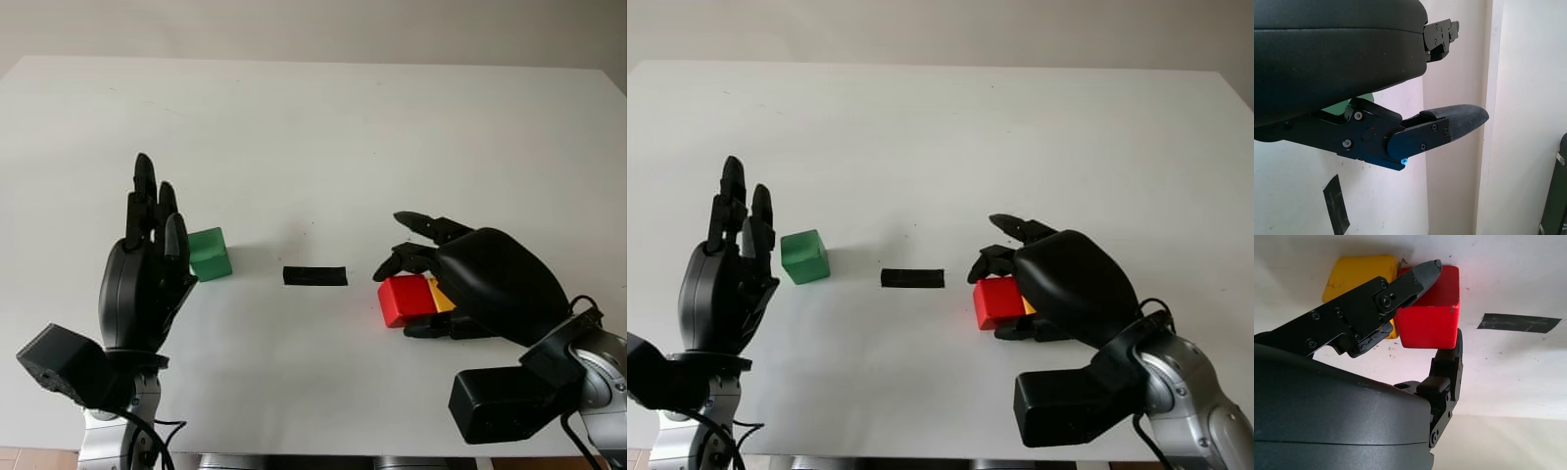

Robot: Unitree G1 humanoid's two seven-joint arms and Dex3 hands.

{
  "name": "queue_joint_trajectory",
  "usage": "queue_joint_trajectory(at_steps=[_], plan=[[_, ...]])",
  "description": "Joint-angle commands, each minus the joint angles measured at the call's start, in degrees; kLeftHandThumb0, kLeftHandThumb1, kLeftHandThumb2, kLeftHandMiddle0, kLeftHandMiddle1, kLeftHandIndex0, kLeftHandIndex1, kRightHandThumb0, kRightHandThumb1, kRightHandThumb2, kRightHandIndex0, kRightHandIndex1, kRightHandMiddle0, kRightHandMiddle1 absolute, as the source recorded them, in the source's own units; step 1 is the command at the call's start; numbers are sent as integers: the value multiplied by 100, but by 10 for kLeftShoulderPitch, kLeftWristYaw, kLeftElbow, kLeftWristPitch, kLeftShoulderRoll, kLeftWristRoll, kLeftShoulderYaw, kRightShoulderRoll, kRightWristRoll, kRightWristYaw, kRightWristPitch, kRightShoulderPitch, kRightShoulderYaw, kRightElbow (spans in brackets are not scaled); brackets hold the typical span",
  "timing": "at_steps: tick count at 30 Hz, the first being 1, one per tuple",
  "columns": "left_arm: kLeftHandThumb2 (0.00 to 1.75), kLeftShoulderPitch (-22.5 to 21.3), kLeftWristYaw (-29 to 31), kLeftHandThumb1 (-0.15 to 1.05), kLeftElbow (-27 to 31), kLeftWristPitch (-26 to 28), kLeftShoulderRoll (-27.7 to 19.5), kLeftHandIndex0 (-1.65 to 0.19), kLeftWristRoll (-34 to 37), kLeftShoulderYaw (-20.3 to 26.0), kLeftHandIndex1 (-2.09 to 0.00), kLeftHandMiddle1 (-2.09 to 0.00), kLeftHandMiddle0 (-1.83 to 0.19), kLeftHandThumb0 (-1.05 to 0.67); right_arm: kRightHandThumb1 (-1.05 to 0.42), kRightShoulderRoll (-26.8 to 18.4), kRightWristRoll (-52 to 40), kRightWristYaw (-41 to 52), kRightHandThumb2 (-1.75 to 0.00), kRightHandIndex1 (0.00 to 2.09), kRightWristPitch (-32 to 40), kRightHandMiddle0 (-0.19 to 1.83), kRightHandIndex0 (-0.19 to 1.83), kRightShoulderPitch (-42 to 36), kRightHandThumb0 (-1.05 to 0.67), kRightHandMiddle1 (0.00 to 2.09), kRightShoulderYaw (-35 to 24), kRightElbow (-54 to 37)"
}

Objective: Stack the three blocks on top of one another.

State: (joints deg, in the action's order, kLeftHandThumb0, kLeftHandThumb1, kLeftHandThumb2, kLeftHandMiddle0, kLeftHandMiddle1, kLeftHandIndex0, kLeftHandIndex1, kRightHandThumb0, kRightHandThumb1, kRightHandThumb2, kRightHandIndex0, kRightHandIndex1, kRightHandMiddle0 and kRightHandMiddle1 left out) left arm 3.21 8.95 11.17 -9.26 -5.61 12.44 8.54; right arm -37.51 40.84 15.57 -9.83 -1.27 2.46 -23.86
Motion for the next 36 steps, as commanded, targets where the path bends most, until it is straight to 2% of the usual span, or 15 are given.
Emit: queue_joint_trajectory(at_steps=[1,8,11,14,19,22,24,26,33,36], plan=[[64,-1,-1,105,1,-5,5,19,-1,-3,0,-3,19,-66,-80,0,-3,-1,-5,8,-4,60,37,12,-34,95,-7,-1],[62,-2,-6,105,4,1,7,19,-6,-3,0,-3,19,-68,-80,1,-22,11,-5,8,-4,62,39,40,-37,97,-8,4],[61,-6,4,105,-12,-10,11,19,7,-2,0,-3,19,-69,-80,9,-67,34,-5,7,6,61,40,82,-39,100,-7,11],[60,-11,7,105,-22,-19,12,19,5,-1,-1,-4,19,-70,-78,13,-109,52,-5,8,10,59,42,123,-41,113,-6,24],[61,-7,-3,105,-10,-12,14,19,-2,-4,-2,-5,19,-68,-78,26,-171,81,-5,9,17,59,47,194,-40,119,4,62],[62,-5,-16,105,-5,-10,17,19,-17,-7,-2,-6,18,-68,-81,52,-205,96,-6,8,28,61,46,240,-42,121,22,104],[62,-2,-25,105,1,-5,19,18,-22,-11,-4,-6,15,-67,-81,70,-224,102,-6,7,41,58,45,261,-40,132,31,129],[62,0,-25,105,7,-1,19,18,-21,-13,-4,-6,16,-67,-82,87,-233,106,-6,7,59,57,45,277,-39,131,41,152],[61,3,-27,105,10,1,22,19,-24,-16,-4,-5,17,-69,-87,150,-279,123,-6,1,150,48,34,317,-39,146,60,236],[60,3,-30,105,11,1,26,19,-22,-17,-4,-5,16,-69,-90,171,-281,115,-6,0,165,44,29,326,-40,149,72,269]])
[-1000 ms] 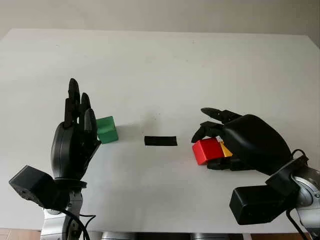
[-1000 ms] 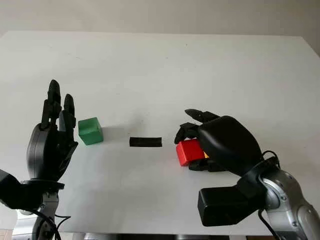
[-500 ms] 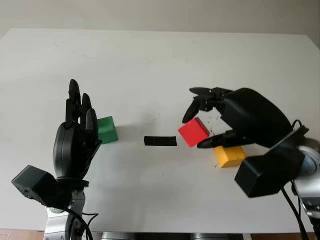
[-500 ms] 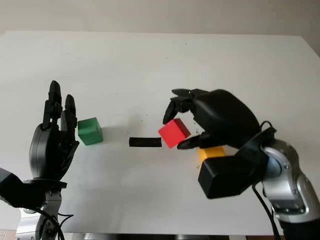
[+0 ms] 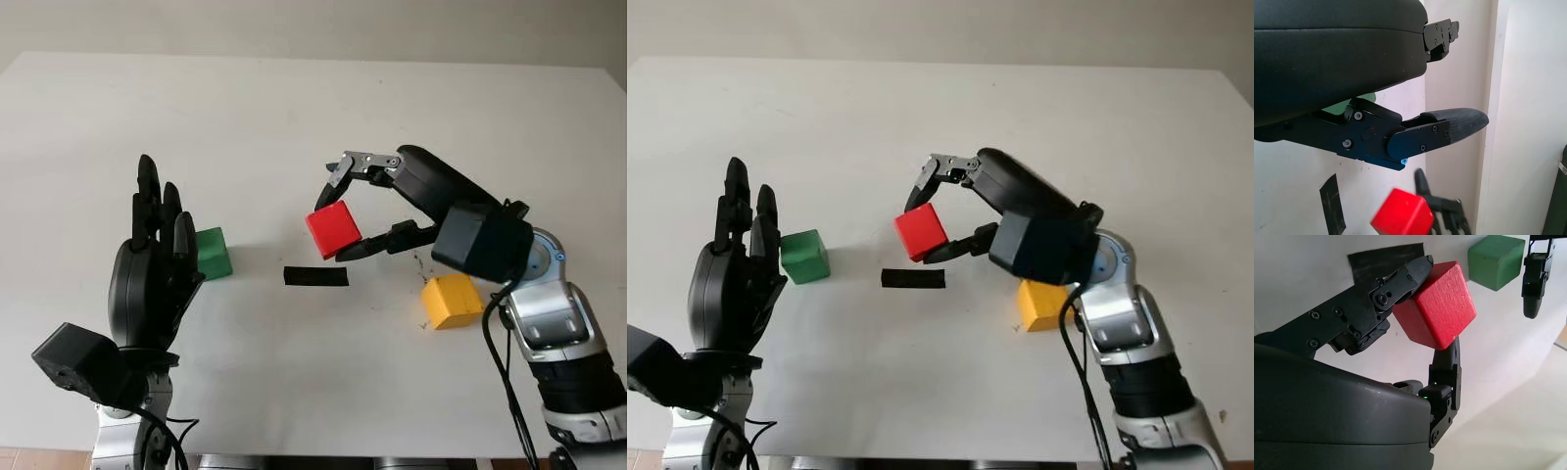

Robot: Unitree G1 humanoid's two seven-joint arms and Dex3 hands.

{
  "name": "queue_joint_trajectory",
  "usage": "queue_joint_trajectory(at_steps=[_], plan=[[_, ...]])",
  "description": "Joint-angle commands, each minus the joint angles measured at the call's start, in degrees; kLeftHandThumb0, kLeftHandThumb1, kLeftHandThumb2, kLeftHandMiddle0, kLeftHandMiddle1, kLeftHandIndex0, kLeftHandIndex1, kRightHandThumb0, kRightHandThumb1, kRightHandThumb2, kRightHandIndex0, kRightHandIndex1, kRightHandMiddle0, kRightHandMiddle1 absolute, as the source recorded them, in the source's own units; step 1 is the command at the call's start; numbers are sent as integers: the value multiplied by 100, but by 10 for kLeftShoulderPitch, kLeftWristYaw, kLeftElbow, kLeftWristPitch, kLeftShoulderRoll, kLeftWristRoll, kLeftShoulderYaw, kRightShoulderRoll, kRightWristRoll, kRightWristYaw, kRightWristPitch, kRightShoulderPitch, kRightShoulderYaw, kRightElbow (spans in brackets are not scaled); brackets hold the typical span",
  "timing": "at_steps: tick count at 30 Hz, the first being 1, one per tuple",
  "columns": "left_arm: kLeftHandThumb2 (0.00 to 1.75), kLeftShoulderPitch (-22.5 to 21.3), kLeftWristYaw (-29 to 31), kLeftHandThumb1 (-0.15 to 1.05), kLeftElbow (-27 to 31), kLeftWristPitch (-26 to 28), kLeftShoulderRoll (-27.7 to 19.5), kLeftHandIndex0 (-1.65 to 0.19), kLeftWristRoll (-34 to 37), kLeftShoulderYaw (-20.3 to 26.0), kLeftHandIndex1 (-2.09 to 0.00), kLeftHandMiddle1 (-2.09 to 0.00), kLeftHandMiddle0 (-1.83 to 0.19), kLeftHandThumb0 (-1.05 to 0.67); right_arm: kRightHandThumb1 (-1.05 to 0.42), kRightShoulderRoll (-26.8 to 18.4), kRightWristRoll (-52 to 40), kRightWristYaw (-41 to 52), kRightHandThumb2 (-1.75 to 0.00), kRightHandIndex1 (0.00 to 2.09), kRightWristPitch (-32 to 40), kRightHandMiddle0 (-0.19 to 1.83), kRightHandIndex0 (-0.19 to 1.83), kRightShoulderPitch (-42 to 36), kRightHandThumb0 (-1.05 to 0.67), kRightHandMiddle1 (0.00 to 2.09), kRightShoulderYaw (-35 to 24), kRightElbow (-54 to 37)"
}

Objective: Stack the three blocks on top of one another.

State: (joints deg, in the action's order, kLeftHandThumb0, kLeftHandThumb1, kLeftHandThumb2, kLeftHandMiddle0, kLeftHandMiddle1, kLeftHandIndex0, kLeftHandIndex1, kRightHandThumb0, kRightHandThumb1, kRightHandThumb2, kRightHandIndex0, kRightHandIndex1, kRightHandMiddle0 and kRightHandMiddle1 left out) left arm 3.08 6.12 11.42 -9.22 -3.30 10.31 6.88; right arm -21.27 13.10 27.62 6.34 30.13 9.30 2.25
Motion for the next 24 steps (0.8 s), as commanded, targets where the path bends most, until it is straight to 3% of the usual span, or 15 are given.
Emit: queue_joint_trajectory(at_steps=[1,8,24], plan=[[60,4,-3,105,9,0,4,18,-1,-1,-4,-6,16,-69,-90,12,-4,-7,-6,0,2,42,28,13,-41,150,6,14],[60,10,-4,105,10,-4,1,19,-8,-1,-4,-6,15,-69,-92,38,13,-37,-6,1,-11,36,26,-10,-44,161,34,41],[58,9,-8,105,10,-5,2,19,-7,-3,-5,-5,15,-69,-91,7,75,-25,-5,1,-39,38,25,-46,-40,164,84,6]])
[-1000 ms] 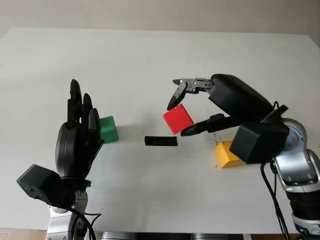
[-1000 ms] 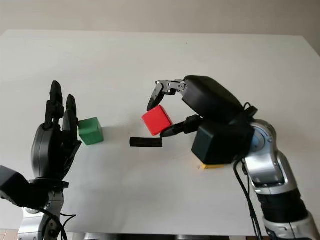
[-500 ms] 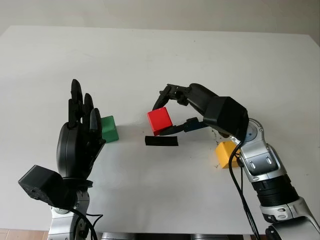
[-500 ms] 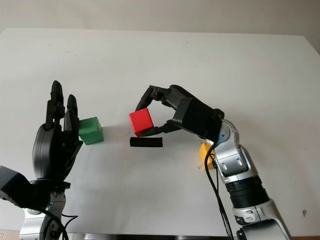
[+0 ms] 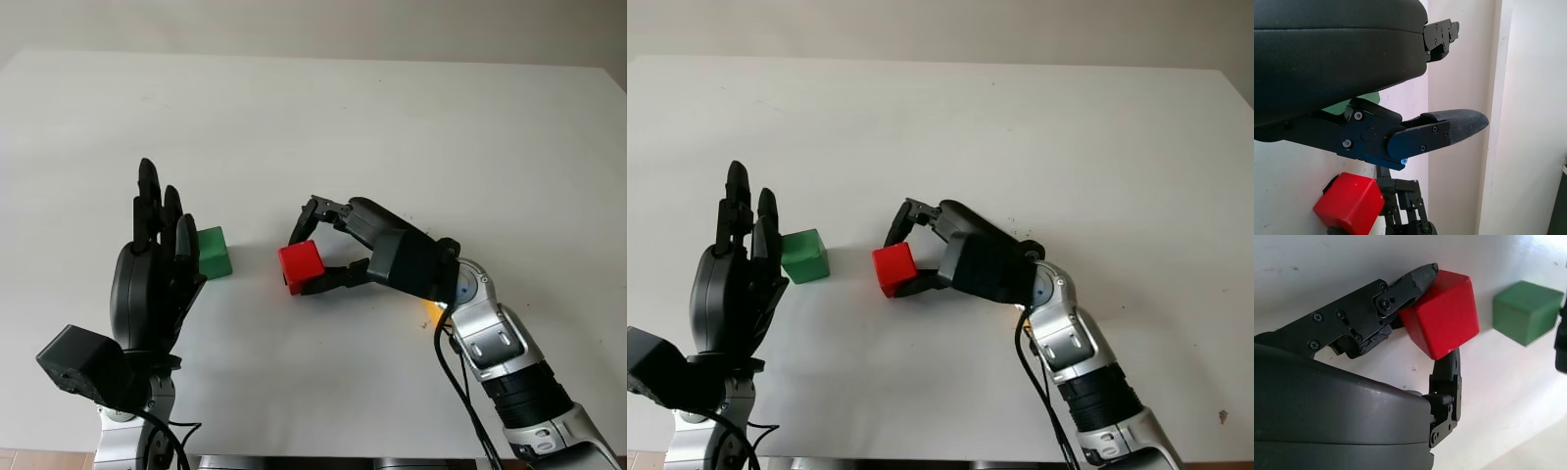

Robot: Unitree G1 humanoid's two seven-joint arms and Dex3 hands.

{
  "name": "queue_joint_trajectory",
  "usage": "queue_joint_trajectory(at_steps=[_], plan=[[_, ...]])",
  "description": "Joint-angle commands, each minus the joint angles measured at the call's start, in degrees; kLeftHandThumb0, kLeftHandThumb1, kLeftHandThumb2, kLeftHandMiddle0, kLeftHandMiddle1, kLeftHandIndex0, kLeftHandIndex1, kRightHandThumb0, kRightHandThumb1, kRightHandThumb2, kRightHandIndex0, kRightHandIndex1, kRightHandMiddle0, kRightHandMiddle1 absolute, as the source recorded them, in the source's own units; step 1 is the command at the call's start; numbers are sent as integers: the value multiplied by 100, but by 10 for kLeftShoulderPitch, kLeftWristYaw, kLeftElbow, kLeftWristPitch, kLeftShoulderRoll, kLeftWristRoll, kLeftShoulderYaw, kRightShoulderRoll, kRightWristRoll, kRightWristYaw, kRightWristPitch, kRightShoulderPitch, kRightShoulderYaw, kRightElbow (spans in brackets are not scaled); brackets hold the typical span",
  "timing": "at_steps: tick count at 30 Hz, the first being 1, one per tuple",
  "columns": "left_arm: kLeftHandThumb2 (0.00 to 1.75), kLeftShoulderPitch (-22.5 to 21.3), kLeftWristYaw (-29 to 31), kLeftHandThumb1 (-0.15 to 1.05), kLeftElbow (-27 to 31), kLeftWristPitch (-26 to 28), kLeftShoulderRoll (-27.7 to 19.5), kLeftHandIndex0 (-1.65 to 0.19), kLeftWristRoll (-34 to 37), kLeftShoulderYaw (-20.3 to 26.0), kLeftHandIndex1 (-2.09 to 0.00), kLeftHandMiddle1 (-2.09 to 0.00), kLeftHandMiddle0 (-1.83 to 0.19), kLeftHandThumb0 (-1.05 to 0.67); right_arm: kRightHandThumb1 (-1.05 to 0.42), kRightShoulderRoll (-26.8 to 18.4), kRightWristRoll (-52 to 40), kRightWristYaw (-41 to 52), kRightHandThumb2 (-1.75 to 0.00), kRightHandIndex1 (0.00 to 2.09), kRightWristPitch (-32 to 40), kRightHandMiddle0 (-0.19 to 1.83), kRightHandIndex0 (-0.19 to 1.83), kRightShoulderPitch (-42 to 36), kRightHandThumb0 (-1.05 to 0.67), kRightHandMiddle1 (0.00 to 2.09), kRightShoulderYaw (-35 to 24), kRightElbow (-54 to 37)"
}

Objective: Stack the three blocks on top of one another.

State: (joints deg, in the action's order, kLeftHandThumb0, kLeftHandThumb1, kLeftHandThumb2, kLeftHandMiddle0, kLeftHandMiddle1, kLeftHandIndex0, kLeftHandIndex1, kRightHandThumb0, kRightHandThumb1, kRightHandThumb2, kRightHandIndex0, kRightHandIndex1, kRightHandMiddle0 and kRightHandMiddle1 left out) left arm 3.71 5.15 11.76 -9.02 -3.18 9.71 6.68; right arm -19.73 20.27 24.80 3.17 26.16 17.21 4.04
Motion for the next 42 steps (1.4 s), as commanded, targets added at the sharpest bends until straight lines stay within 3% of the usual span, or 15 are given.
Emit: queue_joint_trajectory(at_steps=[1,11,13,15,20,27,30,33,36,42], plan=[[58,3,3,105,6,-8,1,19,1,0,-5,-5,15,-69,-91,-9,4,2,-5,1,-12,38,25,-7,-40,165,4,-11],[57,4,3,105,7,-7,0,18,1,1,-5,-5,15,-69,-90,-34,47,-16,-5,2,-60,36,26,-12,-39,154,3,-24],[57,4,2,105,8,-7,0,18,-1,0,-5,-6,15,-69,-90,-44,68,-28,-5,2,-81,26,25,-10,-42,136,7,-22],[57,5,3,105,7,-9,-1,19,-2,1,-5,-5,15,-69,-90,-52,86,-36,-5,1,-98,13,19,-8,-45,104,10,-20],[58,3,7,105,3,-11,-2,19,2,3,-5,-5,15,-69,-90,-68,109,-23,-6,1,-111,8,-1,-4,-52,40,13,-33],[57,4,8,105,2,-11,-2,18,4,4,-5,-5,15,-68,-91,-100,98,44,-5,0,-128,-17,-19,1,-76,7,10,-74],[58,4,7,105,0,-17,-1,18,2,5,-5,-5,15,-68,-91,-116,57,81,-5,0,-137,-19,-19,-2,-85,1,-7,-106],[57,7,8,105,-1,-21,-2,19,2,6,-5,-5,15,-68,-91,-134,-5,125,-5,0,-100,-19,-19,-12,-89,0,-48,-167],[57,12,7,105,4,-20,0,19,4,7,-5,-6,15,-67,-90,-153,-80,159,-5,0,-29,-18,-19,-24,-84,1,-110,-227],[58,15,14,105,2,-23,-8,19,6,14,-3,-5,17,-68,-87,-203,-141,156,-4,1,11,0,-19,-80,-73,9,-233,-281]])
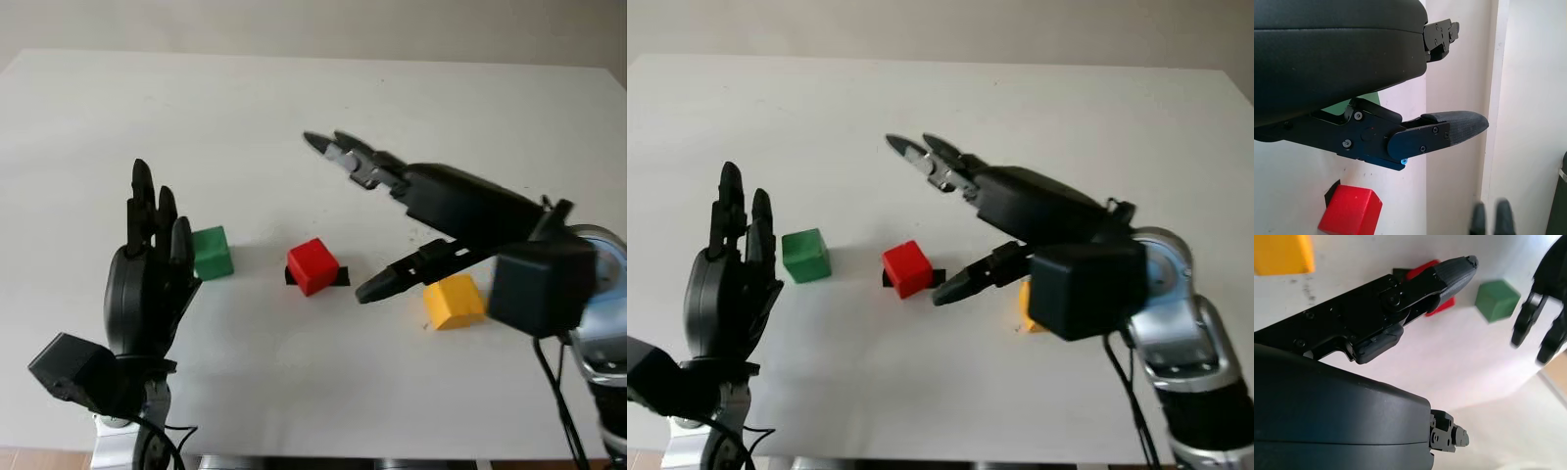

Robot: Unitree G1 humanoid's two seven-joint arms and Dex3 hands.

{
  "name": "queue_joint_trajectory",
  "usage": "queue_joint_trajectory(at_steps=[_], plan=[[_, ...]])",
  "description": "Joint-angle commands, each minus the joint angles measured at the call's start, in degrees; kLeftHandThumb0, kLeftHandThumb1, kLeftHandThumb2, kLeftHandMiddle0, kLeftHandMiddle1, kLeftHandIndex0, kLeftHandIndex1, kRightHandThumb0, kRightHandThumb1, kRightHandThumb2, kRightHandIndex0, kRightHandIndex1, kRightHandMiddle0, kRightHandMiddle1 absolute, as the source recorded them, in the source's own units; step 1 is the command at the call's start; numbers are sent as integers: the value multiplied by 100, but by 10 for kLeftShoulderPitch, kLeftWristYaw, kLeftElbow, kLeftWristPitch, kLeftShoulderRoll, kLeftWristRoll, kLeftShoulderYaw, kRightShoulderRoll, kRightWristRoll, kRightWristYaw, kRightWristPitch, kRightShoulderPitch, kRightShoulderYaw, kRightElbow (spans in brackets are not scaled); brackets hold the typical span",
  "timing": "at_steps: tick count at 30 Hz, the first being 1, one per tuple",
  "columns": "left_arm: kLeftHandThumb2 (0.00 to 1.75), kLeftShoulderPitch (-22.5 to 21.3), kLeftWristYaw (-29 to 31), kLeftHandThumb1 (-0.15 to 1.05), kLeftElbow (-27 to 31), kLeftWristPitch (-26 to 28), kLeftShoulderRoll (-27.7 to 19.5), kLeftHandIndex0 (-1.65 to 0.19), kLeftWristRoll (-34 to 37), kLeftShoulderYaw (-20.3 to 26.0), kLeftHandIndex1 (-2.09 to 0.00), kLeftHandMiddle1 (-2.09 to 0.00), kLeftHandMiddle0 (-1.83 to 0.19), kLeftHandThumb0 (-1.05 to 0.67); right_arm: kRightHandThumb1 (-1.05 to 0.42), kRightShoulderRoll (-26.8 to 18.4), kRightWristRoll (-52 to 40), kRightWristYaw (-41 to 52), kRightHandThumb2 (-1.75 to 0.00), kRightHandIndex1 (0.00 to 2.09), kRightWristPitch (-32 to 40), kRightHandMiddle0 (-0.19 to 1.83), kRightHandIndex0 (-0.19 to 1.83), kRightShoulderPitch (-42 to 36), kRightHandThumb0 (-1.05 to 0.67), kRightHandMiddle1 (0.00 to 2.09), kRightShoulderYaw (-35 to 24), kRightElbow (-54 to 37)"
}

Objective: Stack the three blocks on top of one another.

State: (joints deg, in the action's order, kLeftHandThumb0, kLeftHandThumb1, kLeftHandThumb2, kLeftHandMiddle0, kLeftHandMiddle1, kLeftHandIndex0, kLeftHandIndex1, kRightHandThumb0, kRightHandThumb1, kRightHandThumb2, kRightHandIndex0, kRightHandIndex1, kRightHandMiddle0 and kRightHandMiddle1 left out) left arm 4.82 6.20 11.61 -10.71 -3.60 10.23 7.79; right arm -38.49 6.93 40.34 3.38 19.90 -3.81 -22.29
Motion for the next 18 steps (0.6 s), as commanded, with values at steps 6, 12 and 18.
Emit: queue_joint_trajectory(at_steps=[6,12,18], plan=[[59,1,9,105,-2,-9,-5,19,10,9,-2,-5,17,-67,-84,-85,15,21,-4,5,55,12,-13,-100,-70,12,-84,-79],[60,-3,25,105,-9,-11,-12,19,21,14,0,-5,18,-66,-81,-117,42,29,-5,5,31,14,-15,-168,-68,9,-101,-105],[65,3,29,105,1,-4,-20,19,16,14,0,-4,19,-65,-82,-123,83,15,-5,5,-26,15,-17,-218,-72,8,-99,-100]])
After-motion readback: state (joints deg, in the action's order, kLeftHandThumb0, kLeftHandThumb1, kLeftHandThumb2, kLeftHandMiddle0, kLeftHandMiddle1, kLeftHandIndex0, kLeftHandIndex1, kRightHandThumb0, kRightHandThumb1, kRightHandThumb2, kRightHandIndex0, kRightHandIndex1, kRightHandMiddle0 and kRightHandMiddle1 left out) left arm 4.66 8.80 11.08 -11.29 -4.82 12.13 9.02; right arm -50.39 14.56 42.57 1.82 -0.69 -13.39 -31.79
